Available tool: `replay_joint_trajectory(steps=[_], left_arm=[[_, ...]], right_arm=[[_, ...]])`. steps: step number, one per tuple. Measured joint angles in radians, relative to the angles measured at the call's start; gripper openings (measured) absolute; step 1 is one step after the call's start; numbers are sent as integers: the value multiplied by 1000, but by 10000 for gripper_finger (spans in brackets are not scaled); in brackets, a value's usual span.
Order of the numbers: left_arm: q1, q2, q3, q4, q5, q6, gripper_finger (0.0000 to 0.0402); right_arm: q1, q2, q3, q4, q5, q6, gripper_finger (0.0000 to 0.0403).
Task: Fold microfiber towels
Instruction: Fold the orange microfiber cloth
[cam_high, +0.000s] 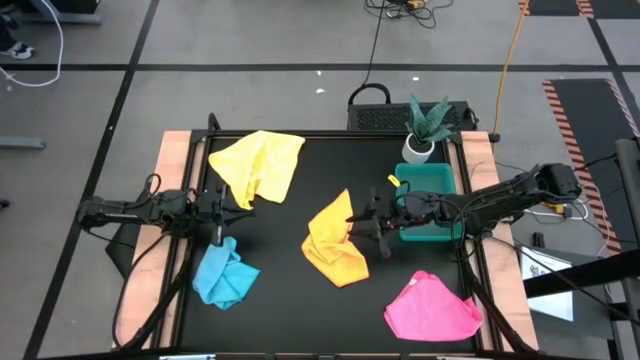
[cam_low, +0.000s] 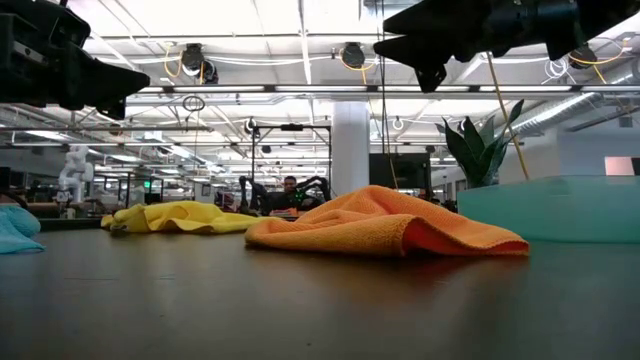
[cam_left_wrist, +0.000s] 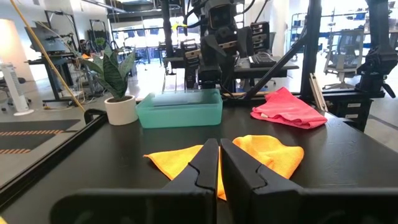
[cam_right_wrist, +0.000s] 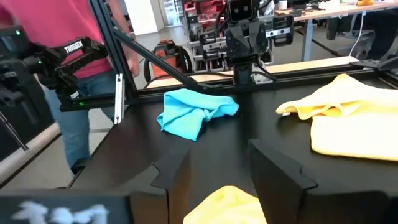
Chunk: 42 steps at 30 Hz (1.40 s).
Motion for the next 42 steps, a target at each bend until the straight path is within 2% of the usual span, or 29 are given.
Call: replay_joint_trajectory(steps=[10, 14, 21, 29, 35, 42], left_arm=[[0, 0, 0, 0, 0, 0, 21], [0, 0, 0, 0, 0, 0, 21], [0, 0, 0, 0, 0, 0, 21], [0, 0, 0, 0, 0, 0, 21], [0, 0, 0, 0, 0, 0, 21], [0, 0, 0, 0, 0, 0, 21]], right_arm=[[0, 0, 0, -7, -3, 5, 149], [0, 0, 2, -12, -3, 62, 148], [6, 18, 123, -268, -2, 13, 136], [6, 151, 248, -441, -5, -63, 121], [8, 180, 252, -445, -29, -79, 121], [13, 178, 253, -368, -32, -87, 121]])
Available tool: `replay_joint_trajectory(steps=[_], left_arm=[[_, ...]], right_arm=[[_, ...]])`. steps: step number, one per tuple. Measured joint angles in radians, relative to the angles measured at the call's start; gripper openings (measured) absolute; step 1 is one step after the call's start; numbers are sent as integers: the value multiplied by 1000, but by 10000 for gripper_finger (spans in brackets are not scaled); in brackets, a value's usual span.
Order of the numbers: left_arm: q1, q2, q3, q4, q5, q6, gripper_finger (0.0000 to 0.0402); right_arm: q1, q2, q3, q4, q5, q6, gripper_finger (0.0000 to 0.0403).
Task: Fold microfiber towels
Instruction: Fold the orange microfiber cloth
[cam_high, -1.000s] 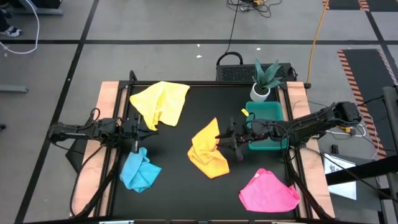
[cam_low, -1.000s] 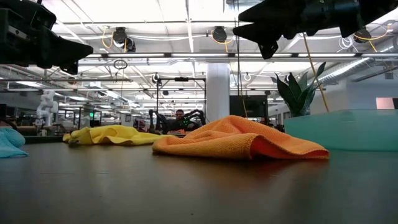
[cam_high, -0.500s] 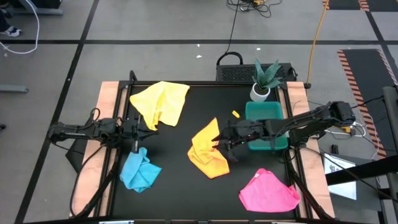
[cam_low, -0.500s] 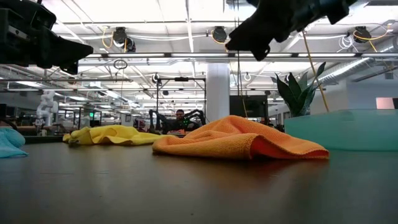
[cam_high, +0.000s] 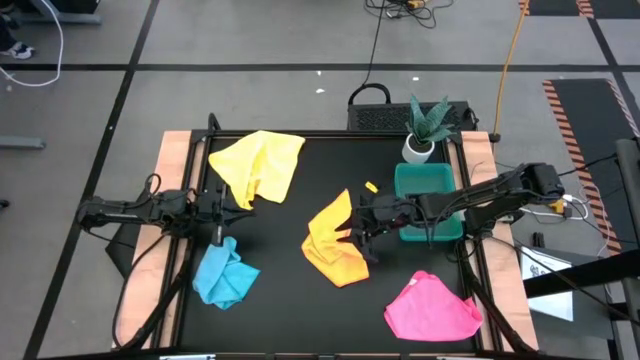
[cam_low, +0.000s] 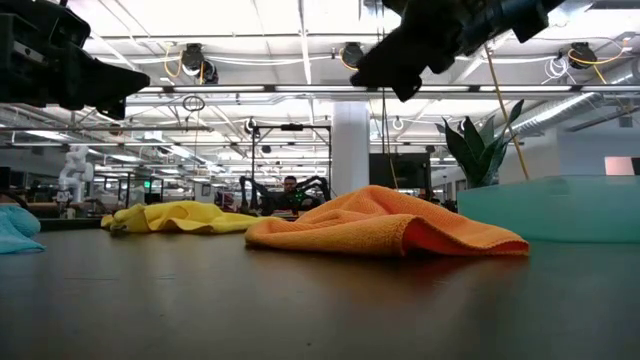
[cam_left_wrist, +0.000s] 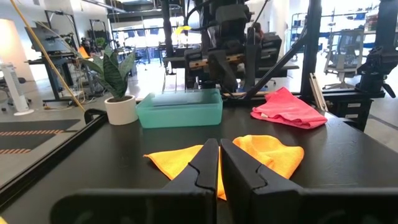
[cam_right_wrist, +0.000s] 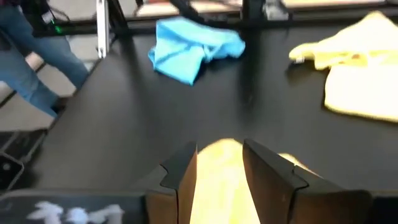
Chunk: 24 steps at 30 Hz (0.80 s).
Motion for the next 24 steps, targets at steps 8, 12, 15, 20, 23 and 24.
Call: replay_joint_trajectory(steps=[8, 12, 15, 20, 23, 24], left_arm=[[0, 0, 0, 0, 0, 0, 21], [0, 0, 0, 0, 0, 0, 21], [0, 0, 0, 0, 0, 0, 21], [0, 0, 0, -1, 0, 0, 21], [0, 0, 0, -2, 0, 0, 21], [0, 0, 0, -2, 0, 0, 21]], right_arm=[[0, 0, 0, 42, -21, -20, 121], [5, 0, 10, 61, -50, -21, 121], [16, 12, 29, 61, -50, -37, 121], [44, 89, 89, 44, -50, -49, 121], [48, 142, 126, 6, -50, -51, 121], [47, 156, 134, 1, -49, -50, 121]])
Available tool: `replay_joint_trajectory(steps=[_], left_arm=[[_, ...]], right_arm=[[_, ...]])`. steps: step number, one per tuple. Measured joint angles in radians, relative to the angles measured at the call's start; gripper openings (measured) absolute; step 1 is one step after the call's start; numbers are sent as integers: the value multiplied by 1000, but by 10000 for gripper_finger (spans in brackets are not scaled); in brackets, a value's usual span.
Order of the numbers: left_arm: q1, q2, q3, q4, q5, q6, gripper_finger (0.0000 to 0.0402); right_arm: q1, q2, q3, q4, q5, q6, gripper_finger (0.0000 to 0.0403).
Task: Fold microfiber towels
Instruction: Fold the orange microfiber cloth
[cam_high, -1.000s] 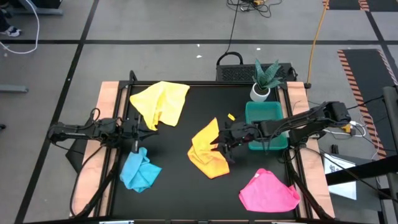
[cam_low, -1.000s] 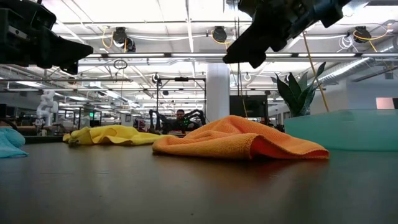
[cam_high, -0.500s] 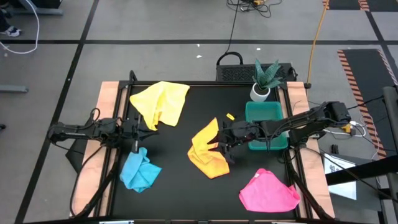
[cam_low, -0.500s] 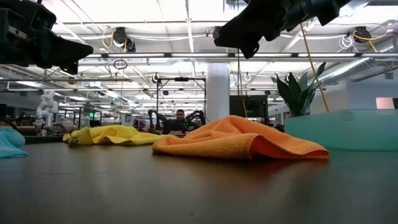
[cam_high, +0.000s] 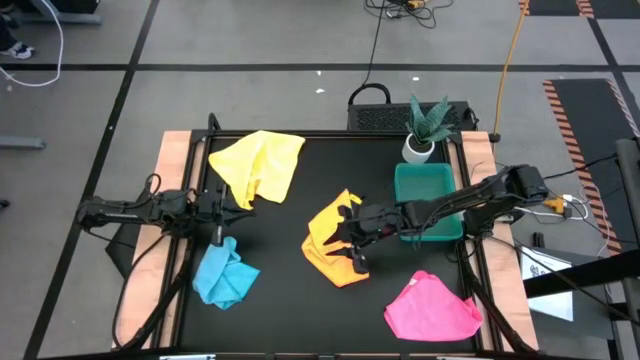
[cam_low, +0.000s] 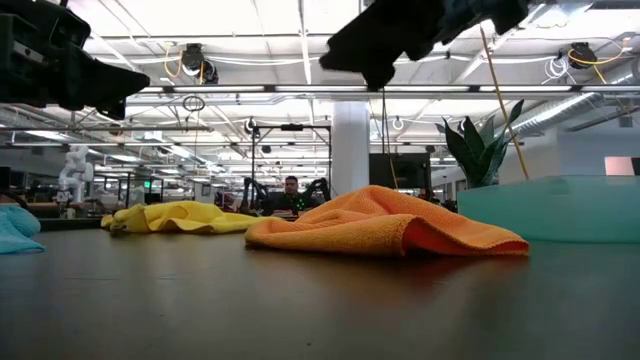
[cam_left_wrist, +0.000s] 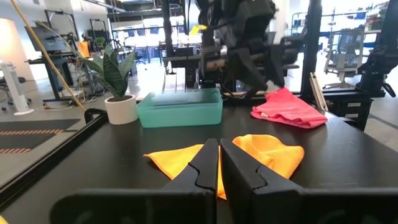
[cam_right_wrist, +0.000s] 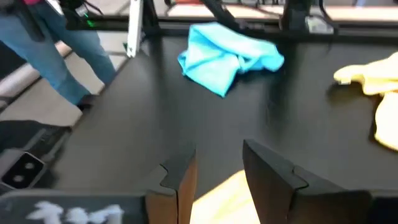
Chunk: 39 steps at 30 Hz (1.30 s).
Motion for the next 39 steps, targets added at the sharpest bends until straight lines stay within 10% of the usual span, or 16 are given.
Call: replay_joint_trajectory(steps=[25, 39], left_arm=[[0, 0, 0, 0, 0, 0, 21], [0, 0, 0, 0, 0, 0, 21]], right_arm=[[-76, 136, 123, -162, 4, -21, 124], [-231, 289, 122, -181, 135, 43, 195]])
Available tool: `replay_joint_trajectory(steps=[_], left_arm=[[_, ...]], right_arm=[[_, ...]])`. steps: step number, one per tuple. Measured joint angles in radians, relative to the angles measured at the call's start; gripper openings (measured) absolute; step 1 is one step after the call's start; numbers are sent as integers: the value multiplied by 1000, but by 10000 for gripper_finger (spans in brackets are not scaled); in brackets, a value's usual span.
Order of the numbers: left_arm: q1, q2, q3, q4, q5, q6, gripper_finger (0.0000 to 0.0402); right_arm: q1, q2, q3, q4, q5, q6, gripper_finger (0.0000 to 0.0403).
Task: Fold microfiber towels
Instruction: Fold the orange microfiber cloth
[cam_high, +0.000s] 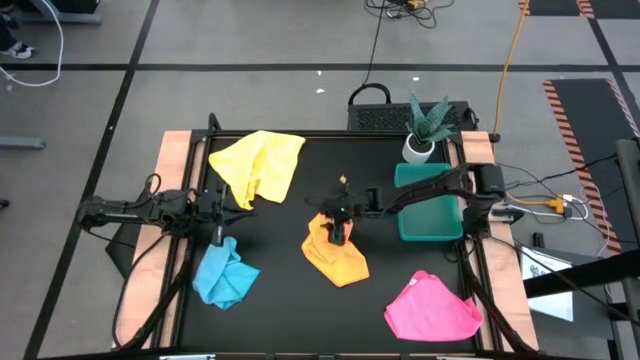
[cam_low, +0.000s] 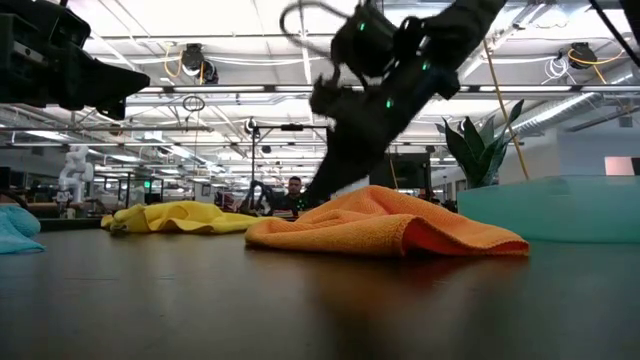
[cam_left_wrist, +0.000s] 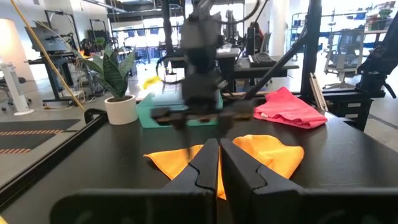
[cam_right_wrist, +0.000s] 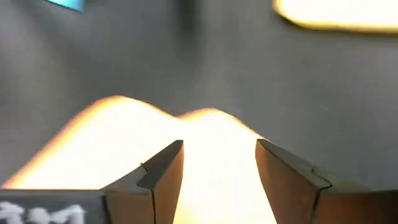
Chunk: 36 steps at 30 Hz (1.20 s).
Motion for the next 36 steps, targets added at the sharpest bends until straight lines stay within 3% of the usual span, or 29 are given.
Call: replay_joint_trajectory(steps=[4, 13, 20, 25, 31, 36], left_arm=[[0, 0, 0, 0, 0, 0, 21], [0, 0, 0, 0, 0, 0, 21], [0, 0, 0, -1, 0, 0, 21], [0, 0, 0, -1, -16, 0, 21], [0, 0, 0, -1, -17, 0, 21], [0, 0, 0, -1, -17, 0, 21]], right_arm=[[-58, -2, 0, -16, 75, 0, 193], [-123, 19, 0, -27, -157, -52, 175], [-103, 67, 0, -16, -160, -105, 156], [-104, 103, 2, 0, -158, -151, 111], [-95, 69, -2, 4, -155, -151, 11], [-60, -27, -1, 24, -34, -165, 13]])
